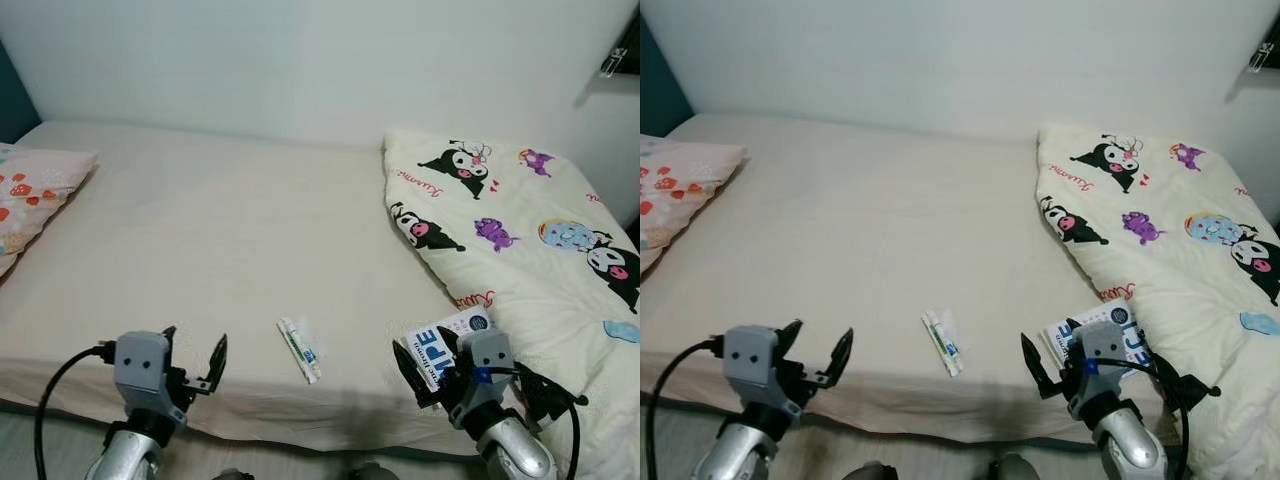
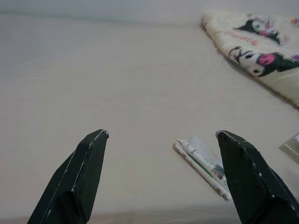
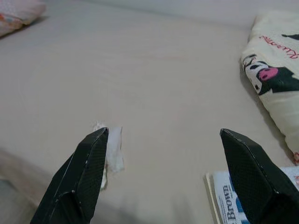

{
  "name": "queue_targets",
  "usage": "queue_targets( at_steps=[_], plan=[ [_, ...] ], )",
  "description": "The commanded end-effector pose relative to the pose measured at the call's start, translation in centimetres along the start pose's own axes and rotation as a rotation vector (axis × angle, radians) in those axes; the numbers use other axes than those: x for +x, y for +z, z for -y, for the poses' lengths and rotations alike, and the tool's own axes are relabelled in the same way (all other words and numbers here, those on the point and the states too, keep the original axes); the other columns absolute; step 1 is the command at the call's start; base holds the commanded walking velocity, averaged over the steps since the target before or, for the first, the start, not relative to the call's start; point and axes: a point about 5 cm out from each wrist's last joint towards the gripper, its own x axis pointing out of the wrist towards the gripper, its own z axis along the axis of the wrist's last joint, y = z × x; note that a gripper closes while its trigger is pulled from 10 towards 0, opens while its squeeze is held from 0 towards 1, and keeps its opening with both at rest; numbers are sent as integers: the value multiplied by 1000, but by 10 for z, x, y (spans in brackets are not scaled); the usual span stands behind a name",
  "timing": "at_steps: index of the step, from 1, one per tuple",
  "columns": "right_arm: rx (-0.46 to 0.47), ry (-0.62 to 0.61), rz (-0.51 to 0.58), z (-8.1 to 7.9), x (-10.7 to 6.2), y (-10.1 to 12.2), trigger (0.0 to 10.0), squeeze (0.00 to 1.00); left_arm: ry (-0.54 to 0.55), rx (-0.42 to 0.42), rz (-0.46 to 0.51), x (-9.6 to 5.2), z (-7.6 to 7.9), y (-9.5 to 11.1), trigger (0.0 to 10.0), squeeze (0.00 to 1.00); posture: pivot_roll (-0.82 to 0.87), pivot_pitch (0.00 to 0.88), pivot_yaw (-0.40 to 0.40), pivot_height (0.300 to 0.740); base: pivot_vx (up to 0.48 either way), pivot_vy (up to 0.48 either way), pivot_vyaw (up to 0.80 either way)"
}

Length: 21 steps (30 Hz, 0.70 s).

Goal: Clean up the room

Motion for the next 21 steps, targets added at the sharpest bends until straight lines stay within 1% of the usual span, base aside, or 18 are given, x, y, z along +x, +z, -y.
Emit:
queue_targets(
  at_steps=[1,4,5,6,7,8,9,10,11,12,14,15,16,19,21],
  plan=[
    [1,10,-1,-2,3,4,10000,0,43,6,-52,3,-2,-8,10000,0,-109,120,-61,648,0,0,0],
    [0,33,-8,-9,10,7,10000,0,137,61,-114,20,-5,-19,10000,0,-105,121,-64,648,0,0,0],
    [-4,42,-15,-12,14,6,10000,0,164,76,-136,27,-3,-24,10000,0,-106,120,-63,648,0,0,0],
    [-4,42,-15,-12,14,6,10000,0,164,76,-136,27,-3,-24,10000,0,-106,120,-63,648,0,0,0],
    [-17,50,-23,-18,19,5,10000,0,199,89,-158,36,-1,-30,10000,0,-104,115,-62,648,0,0,0],
    [-26,55,-30,-21,22,4,10000,0,219,96,-174,41,2,-33,10000,0,-103,113,-61,648,0,0,0],
    [-26,55,-30,-21,22,4,10000,0,219,96,-174,41,2,-33,10000,0,-103,113,-61,648,0,0,0],
    [-19,67,-31,-28,24,4,10000,0,245,104,-204,46,4,-39,10000,0,-102,112,-62,648,0,0,0],
    [-22,87,-33,-37,21,3,10000,0,261,104,-226,49,7,-43,10000,0,-104,114,-60,648,0,0,0],
    [-22,87,-33,-37,21,3,10000,0,261,104,-226,49,7,-43,10000,0,-104,114,-60,648,0,0,0],
    [-19,102,-34,-47,13,3,10000,0,266,121,-244,53,10,-45,10000,0,-108,115,-54,648,0,0,0],
    [-15,88,-34,-48,7,3,10000,0,261,127,-241,54,10,-44,10000,0,-116,119,-39,648,0,0,0],
    [-15,88,-34,-48,7,3,10000,0,261,127,-241,54,10,-44,10000,0,-116,119,-39,648,0,0,0],
    [-17,19,-26,-46,-8,8,10000,0,269,142,-229,55,8,-42,10000,0,-125,124,-15,648,0,0,0],
    [-17,19,-26,-46,-8,8,10000,0,269,142,-229,55,8,-42,10000,0,-125,124,-15,648,0,0,0]
  ],
)
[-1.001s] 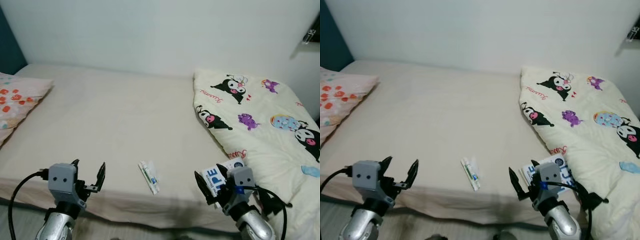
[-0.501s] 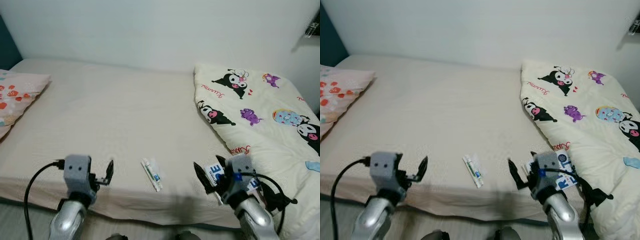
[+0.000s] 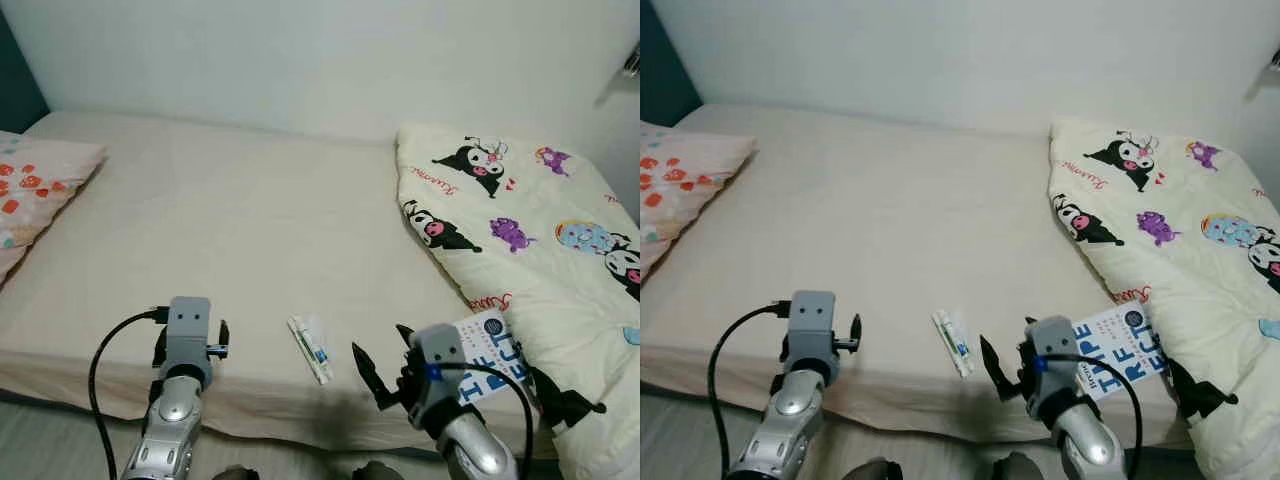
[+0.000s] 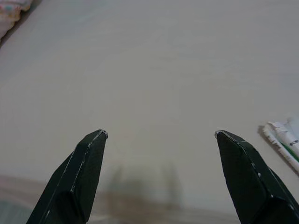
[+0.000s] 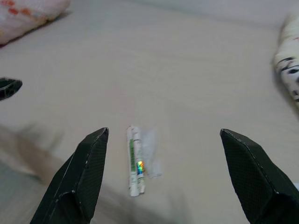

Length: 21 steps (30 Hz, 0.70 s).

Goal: Clean up the room

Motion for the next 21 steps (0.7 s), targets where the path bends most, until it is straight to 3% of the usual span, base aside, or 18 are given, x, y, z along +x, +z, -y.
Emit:
queue_targets(
  at_steps=[1,7,15,20,21],
  plan=[
    [-15,-25,-14,3,-5,1,10000,0,4,16,-22,-2,-1,-6,10000,0,-125,124,-15,648,0,0,0],
    [-25,-91,-29,13,-17,-1,10000,0,15,22,3,-5,-6,-5,10000,0,-133,117,-5,648,0,0,0],
    [-34,-91,-39,19,-6,0,10000,0,42,25,-5,-16,-17,-12,10000,0,-120,101,-30,648,0,0,0],
    [-51,-80,-47,27,3,0,10000,0,23,-46,-13,-27,-23,-15,10000,0,-106,91,-51,648,0,0,0],
    [-60,-75,-52,31,7,0,10000,0,-19,-101,1,-35,-22,-15,10000,0,-99,89,-61,648,0,0,0]
  ],
)
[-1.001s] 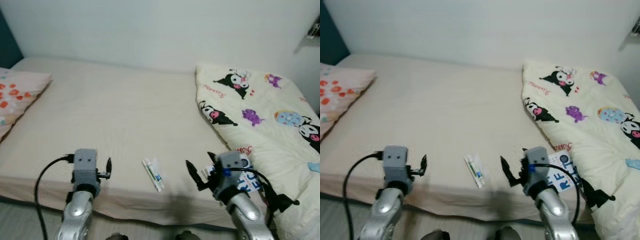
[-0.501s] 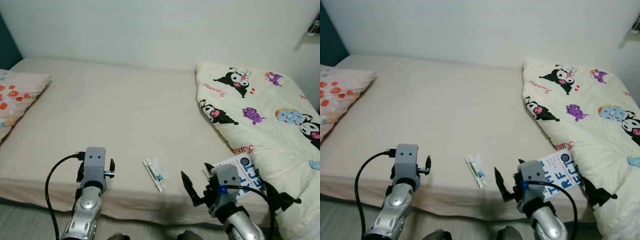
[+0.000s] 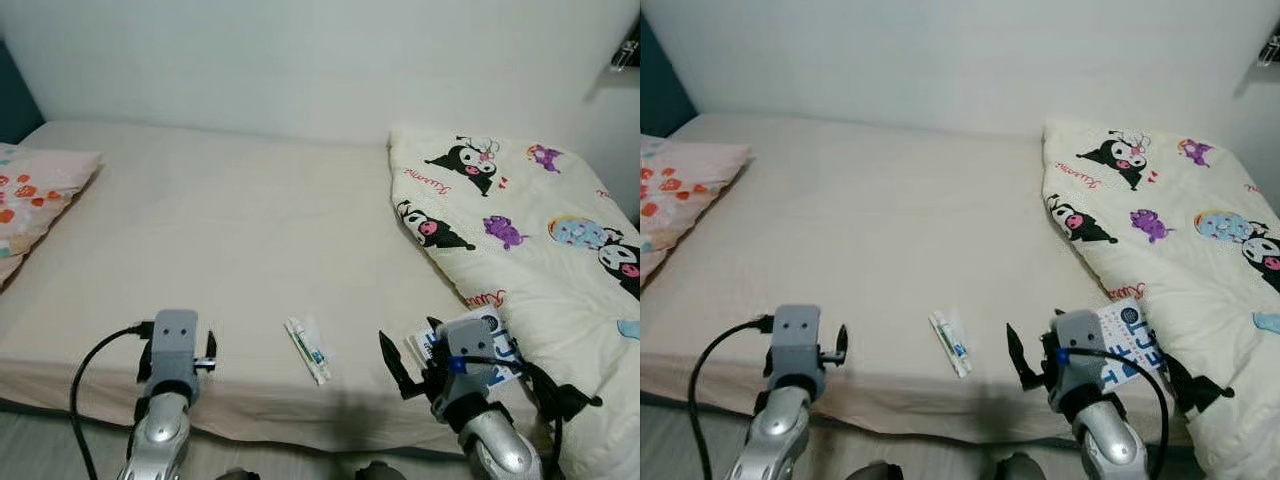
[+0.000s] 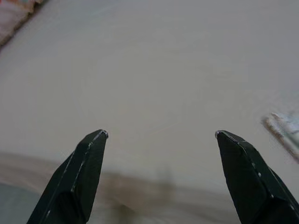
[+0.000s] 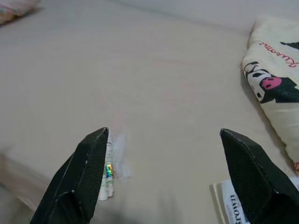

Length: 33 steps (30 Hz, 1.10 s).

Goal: Clean up the room

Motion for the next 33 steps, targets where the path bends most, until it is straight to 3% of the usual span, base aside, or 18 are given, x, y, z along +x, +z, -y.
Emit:
queue_targets(
  at_steps=[1,8,11,17,25,33],
  plan=[
    [-9,-8,-30,7,0,-6,10000,0,-49,-59,9,-7,1,0,10000,0,-99,89,-61,648,0,0,0],
    [-3,-4,-52,11,1,-10,10000,0,-66,-116,42,-8,3,6,10000,0,-91,88,-79,648,0,0,0],
    [45,2,-58,13,4,-14,10000,0,-81,-144,51,-3,11,12,10000,0,-95,88,-79,653,0,0,0],
    [54,-8,-53,18,12,-14,10000,0,-102,-163,38,5,18,13,10000,0,-103,82,-73,668,0,0,0],
    [57,-17,-49,24,25,-14,10000,0,-159,-148,17,14,26,10,10000,0,-105,75,-65,688,0,0,0],
    [69,-13,-51,27,29,-15,10000,0,-147,-120,-42,14,22,-4,10000,0,-107,72,-58,708,0,0,0]
  ],
)
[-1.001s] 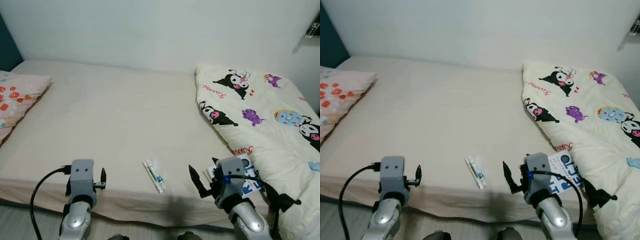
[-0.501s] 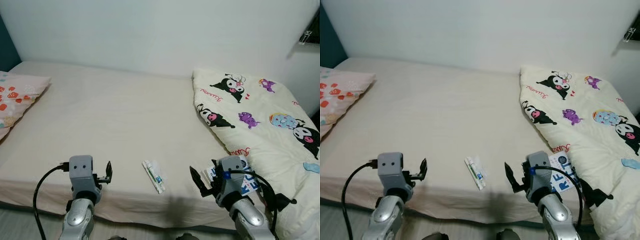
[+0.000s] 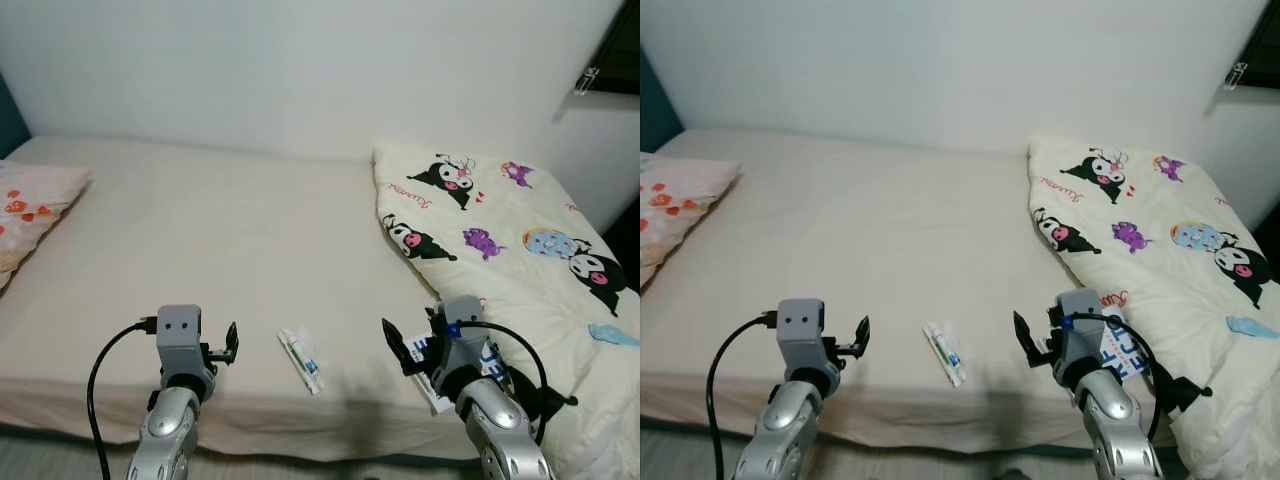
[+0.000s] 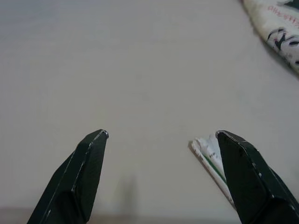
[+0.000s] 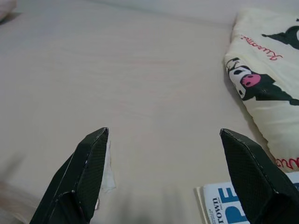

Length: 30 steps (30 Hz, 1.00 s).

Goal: Clean up the room

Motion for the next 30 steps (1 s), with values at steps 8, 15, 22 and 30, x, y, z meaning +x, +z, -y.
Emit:
queue_targets(
  at_steps=[8,15,22,30],
  plan=[
    [-6,30,-8,1,10,-5,10000,0,155,32,-150,0,-34,-30,10000,0,-103,66,-54,733,0,0,0],
    [-38,113,-26,-11,21,-8,10000,0,244,19,-242,-7,-54,-48,10000,0,-96,67,-53,733,0,0,571],
    [-37,154,-30,-17,23,-9,10000,0,250,30,-270,-12,-55,-57,10000,0,-93,68,-54,733,0,0,800],
    [-31,193,-46,-22,24,-15,10000,0,239,36,-283,-13,-52,-64,10000,0,-95,73,-54,733,0,0,799]
  ],
)
